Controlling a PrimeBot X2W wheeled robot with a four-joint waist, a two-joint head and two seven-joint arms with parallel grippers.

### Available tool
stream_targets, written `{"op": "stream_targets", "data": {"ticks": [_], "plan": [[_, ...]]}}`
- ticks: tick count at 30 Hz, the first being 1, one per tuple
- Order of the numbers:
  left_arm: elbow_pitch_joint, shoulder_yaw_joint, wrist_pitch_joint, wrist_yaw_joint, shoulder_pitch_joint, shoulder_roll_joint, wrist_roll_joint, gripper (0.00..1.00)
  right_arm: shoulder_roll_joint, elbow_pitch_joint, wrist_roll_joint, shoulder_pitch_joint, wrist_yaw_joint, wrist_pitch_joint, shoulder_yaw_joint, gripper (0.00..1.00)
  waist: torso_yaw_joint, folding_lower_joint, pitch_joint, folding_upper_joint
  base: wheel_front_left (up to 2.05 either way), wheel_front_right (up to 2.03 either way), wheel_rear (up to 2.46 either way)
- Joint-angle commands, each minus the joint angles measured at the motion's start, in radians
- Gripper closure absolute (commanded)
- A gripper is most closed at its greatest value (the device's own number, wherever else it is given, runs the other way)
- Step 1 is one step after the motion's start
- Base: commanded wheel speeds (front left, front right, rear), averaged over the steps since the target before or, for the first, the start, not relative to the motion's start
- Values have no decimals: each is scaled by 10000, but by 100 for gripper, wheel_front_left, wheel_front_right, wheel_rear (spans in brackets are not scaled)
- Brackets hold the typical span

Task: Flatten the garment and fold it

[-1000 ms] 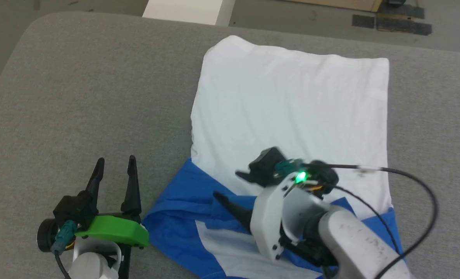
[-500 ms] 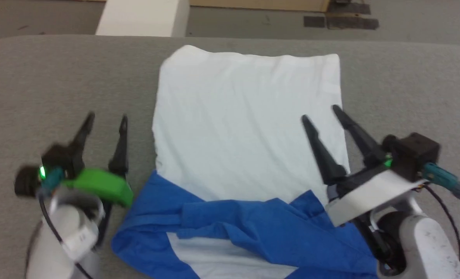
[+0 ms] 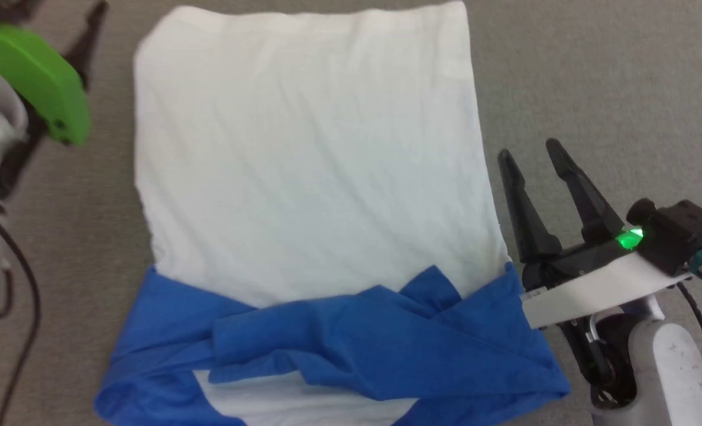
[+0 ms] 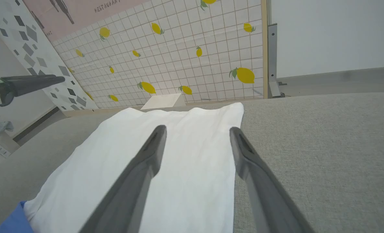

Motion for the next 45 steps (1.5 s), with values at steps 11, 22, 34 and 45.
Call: {"op": "stream_targets", "data": {"ticks": [11, 22, 34, 45], "plan": [[595, -357, 2640, -57, -2023, 875, -557, 0, 27, 378, 578, -670, -13, -737, 434, 0, -1852, -2, 2436, 0, 0, 0, 0], [854, -708, 4139, 802, -1940, 1594, 182, 0, 27, 763, 737, -899, -13, -1064, 724, 0, -2120, -2, 2665, 0, 0, 0, 0], [663, -678, 4401, 1105, -1643, 1725, 58, 100, 28, 745, 289, -1390, -13, -634, 771, 0, -1988, -2, 2677, 0, 0, 0, 0], [374, -950, 3687, 847, -2136, 1251, 70, 100, 28, 2157, -828, -5974, -13, 1208, 432, 0, -1450, -2, 2887, 0, 0, 0, 0]]}}
